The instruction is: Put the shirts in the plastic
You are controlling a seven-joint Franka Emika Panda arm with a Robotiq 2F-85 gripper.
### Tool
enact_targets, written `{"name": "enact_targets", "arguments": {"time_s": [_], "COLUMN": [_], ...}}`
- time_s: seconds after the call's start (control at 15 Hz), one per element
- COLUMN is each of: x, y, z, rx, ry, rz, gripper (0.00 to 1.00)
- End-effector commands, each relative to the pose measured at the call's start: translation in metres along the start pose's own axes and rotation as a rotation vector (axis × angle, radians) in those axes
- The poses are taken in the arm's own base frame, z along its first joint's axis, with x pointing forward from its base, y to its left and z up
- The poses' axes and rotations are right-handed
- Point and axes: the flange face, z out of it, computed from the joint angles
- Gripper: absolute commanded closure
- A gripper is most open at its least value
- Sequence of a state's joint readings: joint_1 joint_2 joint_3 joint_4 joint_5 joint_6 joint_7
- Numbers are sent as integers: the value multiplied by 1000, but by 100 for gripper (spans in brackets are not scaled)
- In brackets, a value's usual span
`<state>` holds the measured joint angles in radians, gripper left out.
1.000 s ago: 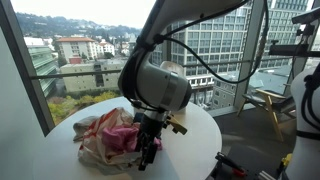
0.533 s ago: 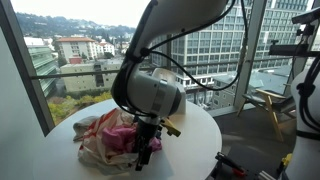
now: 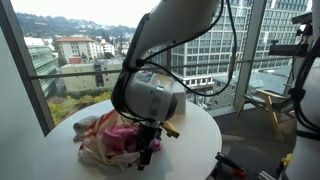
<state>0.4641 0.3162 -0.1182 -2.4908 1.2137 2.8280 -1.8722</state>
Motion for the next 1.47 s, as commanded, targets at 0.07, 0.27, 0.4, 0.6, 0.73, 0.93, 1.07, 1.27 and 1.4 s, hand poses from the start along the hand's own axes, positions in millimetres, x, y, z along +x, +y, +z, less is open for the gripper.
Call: {"name": "enact_targets", "arguments": {"time_s": [0.07,0.27,0.4,0.6,0.73,0.93,1.07,1.27,1.4], "x": [1,-2,-7,-21,-36,-41,-46,-46,-43], "y": [15,23,26,30,33,52,63,79,85], "z": [9,7,7,11,13,-12,-32,-75,-99], "rx": [-7,-15,-17,4,72,177,246,271,311], "ry": [25,32,14,-53,-120,-172,-210,-239,-255], "rz": [-31,-3,32,121,214,346,444,546,608], "gripper": [34,66,82,94,98,92,92,92,93]}}
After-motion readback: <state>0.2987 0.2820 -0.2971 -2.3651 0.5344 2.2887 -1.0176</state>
